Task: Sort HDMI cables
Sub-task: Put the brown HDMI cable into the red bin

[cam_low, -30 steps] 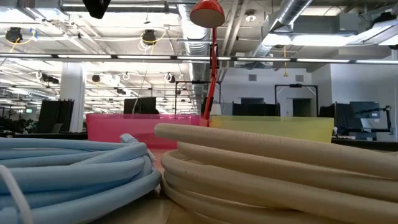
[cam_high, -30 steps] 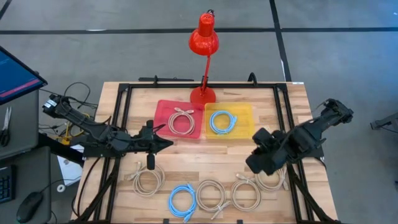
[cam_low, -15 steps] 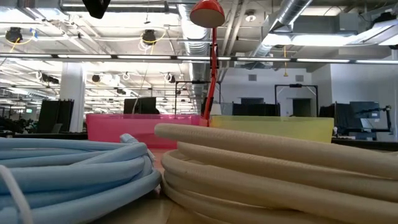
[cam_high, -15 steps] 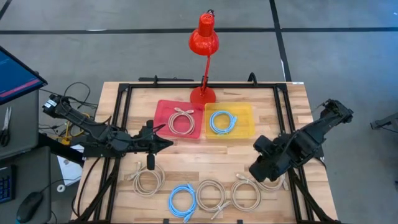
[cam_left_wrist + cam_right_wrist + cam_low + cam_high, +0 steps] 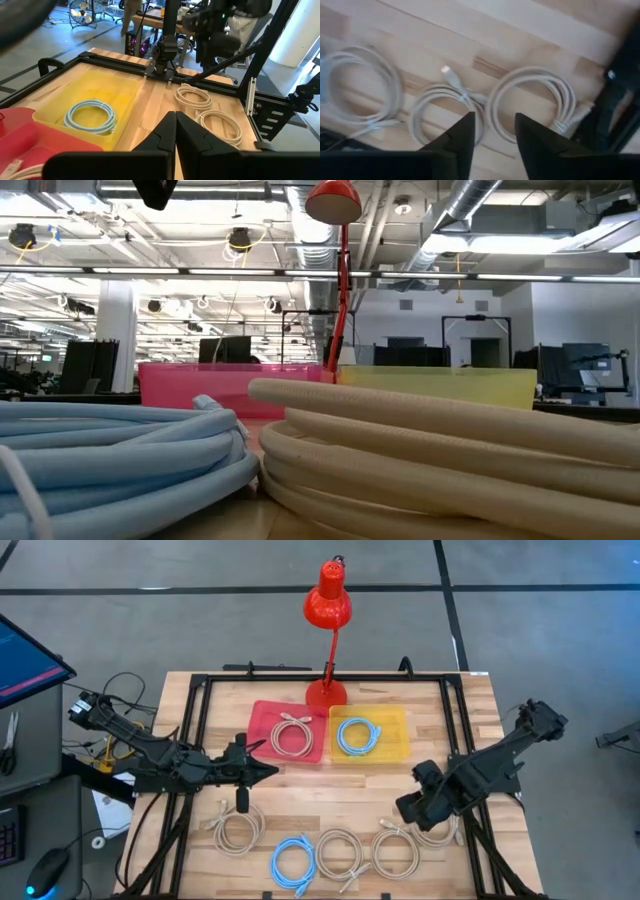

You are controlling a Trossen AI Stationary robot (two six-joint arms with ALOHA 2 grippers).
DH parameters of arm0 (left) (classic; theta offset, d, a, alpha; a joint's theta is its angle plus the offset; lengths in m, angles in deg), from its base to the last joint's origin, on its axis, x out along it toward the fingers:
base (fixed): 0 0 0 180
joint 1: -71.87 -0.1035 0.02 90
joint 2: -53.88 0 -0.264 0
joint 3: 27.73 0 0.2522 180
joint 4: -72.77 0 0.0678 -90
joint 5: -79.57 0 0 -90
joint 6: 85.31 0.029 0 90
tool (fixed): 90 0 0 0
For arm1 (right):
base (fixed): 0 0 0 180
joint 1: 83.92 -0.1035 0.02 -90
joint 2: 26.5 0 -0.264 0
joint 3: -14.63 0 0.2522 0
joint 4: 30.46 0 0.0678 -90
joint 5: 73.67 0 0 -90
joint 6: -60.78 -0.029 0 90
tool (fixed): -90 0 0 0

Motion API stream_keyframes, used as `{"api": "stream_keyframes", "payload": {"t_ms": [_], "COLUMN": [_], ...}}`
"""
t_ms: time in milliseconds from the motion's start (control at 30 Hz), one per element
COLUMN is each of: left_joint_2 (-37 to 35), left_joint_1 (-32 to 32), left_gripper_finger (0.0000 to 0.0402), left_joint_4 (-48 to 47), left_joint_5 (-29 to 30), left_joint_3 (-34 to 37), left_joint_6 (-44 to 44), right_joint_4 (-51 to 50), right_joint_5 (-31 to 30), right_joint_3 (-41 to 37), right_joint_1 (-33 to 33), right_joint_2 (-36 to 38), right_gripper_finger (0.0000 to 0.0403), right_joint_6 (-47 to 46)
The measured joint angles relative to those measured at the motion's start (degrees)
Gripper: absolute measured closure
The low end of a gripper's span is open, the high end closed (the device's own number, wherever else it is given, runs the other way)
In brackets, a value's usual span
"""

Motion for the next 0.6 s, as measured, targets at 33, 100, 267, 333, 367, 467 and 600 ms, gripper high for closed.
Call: {"api": "stream_keyframes", "payload": {"t_ms": [33,100,267,333,367,467,600], "left_joint_2": [0.0,0.0,0.0,0.0,0.0,0.0,0.02], "left_joint_1": [0.0,0.0,0.0,0.0,0.0,0.0,0.0], "left_gripper_finger": [0.0395,0.0396,0.0395,0.0394,0.0395,0.0397,0.0394], "left_joint_4": [0.0,-0.06,-0.23,-0.35,-0.35,-0.37,-0.37], "left_joint_5": [0.0,0.0,0.0,0.0,0.0,0.0,0.0], "left_joint_3": [0.0,0.0,0.0,0.02,0.02,0.02,0.04], "left_joint_6": [0.0,0.0,0.02,0.02,0.02,0.02,0.02], "right_joint_4": [0.79,3.32,13.97,18.29,20.25,23.26,23.49], "right_joint_5": [0.62,1.57,2.24,2.24,2.25,2.46,3.53], "right_joint_3": [-1.12,-3.14,-8.44,-10.95,-12.19,-15.56,-18.32], "right_joint_1": [-0.21,-0.41,-1.0,-1.28,-1.43,-1.95,-2.77], "right_joint_2": [0.0,0.02,0.0,0.0,0.0,0.0,0.02], "right_gripper_finger": [0.0257,0.0237,0.0204,0.0199,0.0198,0.0202,0.0216], "right_joint_6": [-0.95,-2.5,-5.13,-5.62,-5.92,-7.74,-10.17]}}
